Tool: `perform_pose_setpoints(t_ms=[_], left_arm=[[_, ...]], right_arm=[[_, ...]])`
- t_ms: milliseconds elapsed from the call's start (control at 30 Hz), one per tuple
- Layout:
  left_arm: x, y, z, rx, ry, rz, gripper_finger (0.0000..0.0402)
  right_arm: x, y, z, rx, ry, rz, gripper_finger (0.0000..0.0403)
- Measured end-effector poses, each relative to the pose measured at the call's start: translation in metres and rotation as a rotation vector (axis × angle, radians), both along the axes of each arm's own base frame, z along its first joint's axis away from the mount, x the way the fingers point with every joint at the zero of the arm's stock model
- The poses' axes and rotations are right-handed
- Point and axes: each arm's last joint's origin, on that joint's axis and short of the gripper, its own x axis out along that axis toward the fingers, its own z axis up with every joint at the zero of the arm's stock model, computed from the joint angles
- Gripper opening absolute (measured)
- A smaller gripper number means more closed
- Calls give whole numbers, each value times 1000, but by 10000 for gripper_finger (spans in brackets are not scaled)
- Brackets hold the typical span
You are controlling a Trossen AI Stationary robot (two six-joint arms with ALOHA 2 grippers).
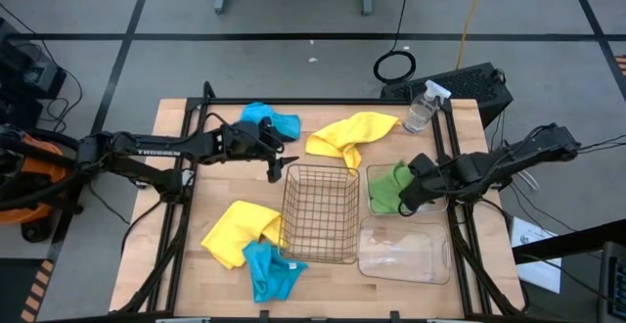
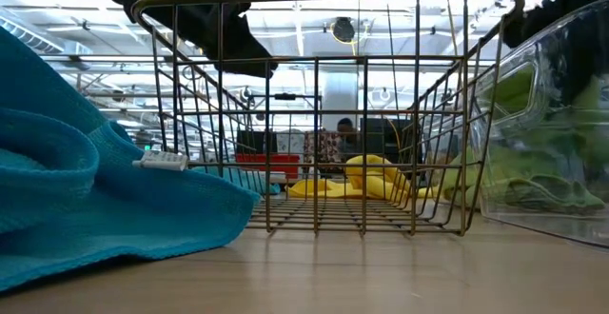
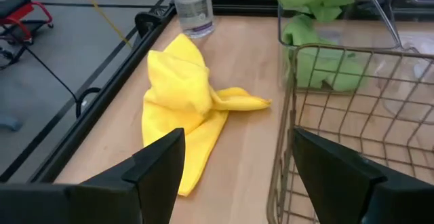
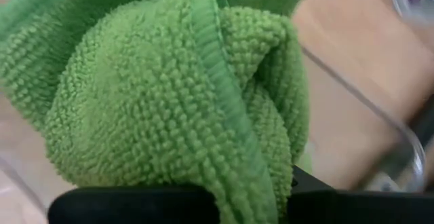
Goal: Sort microfiber towel by color & place in baskets
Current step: Put the green microfiber cloth into the top transparent bin
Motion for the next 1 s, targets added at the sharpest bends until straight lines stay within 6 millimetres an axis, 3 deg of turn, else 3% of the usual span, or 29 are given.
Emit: perform_pose_setpoints(t_ms=[367,600,833,1000], left_arm=[[0,0,1,-7,-13,2,271],[1,0,1,-11,-15,3,271],[1,0,1,-11,-15,2,271],[1,0,1,-14,-14,-2,271]], right_arm=[[17,4,-22,-50,160,-92,28],[17,5,-28,-23,241,-137,108],[16,8,-10,49,292,-135,193],[18,13,9,99,295,-116,217]])
